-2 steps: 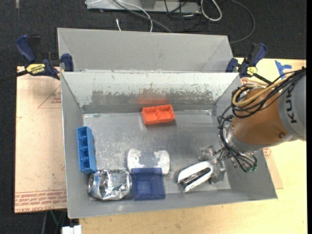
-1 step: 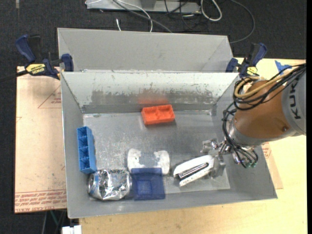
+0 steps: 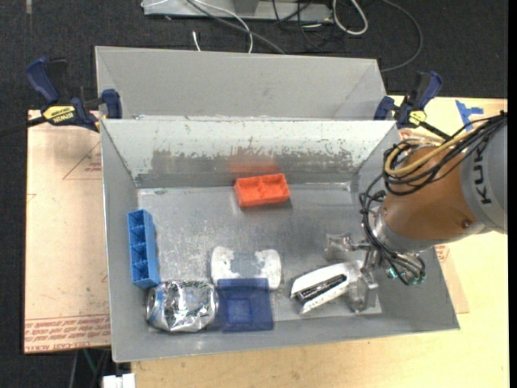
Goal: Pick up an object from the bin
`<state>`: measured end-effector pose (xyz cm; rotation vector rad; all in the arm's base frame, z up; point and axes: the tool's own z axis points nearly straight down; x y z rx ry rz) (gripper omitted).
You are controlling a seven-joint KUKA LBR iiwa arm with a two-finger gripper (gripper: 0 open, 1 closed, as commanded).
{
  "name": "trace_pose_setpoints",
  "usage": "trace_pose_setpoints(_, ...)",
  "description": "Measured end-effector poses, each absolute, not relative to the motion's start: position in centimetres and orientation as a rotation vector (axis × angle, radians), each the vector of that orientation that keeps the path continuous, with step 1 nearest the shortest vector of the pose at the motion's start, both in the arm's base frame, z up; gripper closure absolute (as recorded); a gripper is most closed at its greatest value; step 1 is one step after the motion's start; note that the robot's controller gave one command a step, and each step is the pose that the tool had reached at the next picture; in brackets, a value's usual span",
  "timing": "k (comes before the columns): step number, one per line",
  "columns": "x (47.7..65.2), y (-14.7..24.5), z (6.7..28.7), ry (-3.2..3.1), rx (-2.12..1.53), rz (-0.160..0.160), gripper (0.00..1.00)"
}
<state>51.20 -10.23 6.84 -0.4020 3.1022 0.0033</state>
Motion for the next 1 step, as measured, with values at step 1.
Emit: trace_pose_setpoints(1,51.26,-10.24,6.97,3.101,-0.401,0.003,0.0)
